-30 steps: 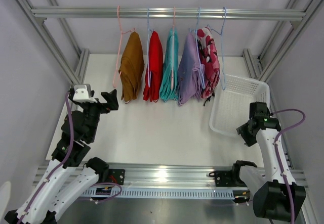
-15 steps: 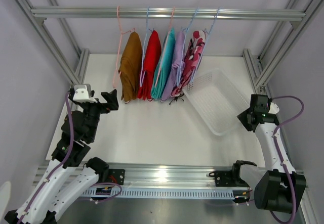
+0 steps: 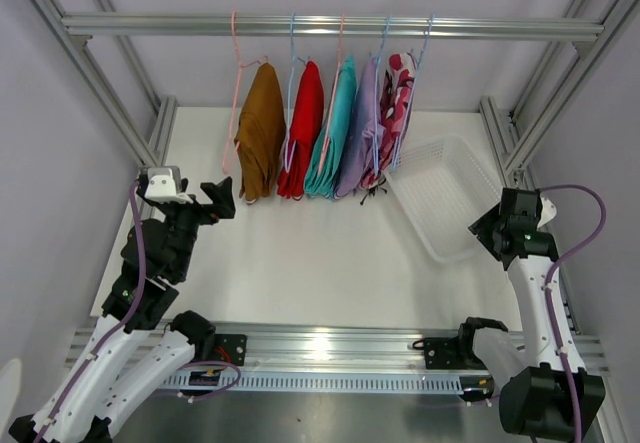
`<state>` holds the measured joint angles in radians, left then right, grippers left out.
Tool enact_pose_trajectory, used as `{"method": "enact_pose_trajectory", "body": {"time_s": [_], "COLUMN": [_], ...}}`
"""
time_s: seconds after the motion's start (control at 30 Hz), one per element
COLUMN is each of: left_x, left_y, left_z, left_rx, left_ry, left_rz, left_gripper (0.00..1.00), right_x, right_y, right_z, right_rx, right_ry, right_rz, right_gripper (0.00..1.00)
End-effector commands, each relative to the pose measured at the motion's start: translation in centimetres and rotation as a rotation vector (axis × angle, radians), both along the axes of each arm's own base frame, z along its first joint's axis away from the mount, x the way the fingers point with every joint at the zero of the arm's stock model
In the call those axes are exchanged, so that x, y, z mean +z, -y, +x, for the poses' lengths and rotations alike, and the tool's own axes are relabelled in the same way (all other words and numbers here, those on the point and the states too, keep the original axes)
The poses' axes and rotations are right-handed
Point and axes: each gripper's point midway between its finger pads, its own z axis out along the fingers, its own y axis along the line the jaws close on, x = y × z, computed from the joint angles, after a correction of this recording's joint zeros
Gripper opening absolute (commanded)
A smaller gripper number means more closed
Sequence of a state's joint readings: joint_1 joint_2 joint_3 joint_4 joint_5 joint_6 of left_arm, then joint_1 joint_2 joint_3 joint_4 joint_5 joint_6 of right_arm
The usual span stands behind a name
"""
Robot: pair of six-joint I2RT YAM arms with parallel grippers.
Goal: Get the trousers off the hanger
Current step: Place the bin at the corner of the board.
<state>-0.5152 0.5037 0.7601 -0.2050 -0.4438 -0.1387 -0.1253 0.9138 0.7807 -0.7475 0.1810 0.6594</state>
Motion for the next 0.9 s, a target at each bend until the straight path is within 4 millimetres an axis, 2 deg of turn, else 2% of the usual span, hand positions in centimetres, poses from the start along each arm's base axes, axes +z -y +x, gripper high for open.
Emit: {"method": "enact_pose_trajectory", "body": {"time_s": [0.0, 0.1, 0.2, 0.3, 0.4, 0.67, 0.7, 0.73, 0.83, 0.87], "left_x": [1.6, 1.5, 1.6, 1.5, 1.5, 1.6, 1.5, 1.5, 1.4, 1.4], "left_y": [0.5, 0.6, 0.6, 0.6, 0.7, 0.7, 0.7, 0.7, 0.7, 0.7], "left_z": [-0.2, -0.2, -0.2, -0.3, -0.3, -0.3, -0.3, -0.2, -0.2, -0.2], "left_rx": [-0.032, -0.034, -0.034, -0.037, -0.041, -0.043, -0.041, -0.043, -0.040, -0.040], "left_ry": [0.036, 0.036, 0.037, 0.036, 0.036, 0.038, 0.036, 0.035, 0.032, 0.034], "left_rz": [-0.010, -0.008, -0.007, -0.005, -0.005, -0.006, -0.005, -0.003, -0.001, 0.000], "left_gripper": [1.00, 0.99, 0.99, 0.99, 0.99, 0.99, 1.00, 0.99, 0.99, 0.99], "right_x": [-0.7, -1.7, -3.2, -3.7, -2.5, 2.9, 3.7, 4.3, 4.5, 4.3], "right_y": [-1.0, -1.8, -2.5, -2.8, -3.1, -4.5, -5.0, -6.4, -7.8, -9.1], "right_z": [0.3, 0.8, 0.9, 1.0, 1.4, 4.9, 5.6, 6.2, 7.3, 7.4], "right_rx": [0.041, 0.043, 0.054, 0.067, 0.097, 0.227, 0.259, 0.317, 0.407, 0.462], "right_ry": [-0.007, 0.012, -0.022, -0.036, 0.004, 0.141, 0.158, 0.182, 0.158, 0.143], "right_rz": [0.035, 0.088, 0.120, 0.112, 0.085, 0.041, 0.043, 0.042, -0.008, -0.020], "right_gripper": [0.46, 0.34, 0.35, 0.38, 0.42, 0.52, 0.54, 0.56, 0.58, 0.59]}}
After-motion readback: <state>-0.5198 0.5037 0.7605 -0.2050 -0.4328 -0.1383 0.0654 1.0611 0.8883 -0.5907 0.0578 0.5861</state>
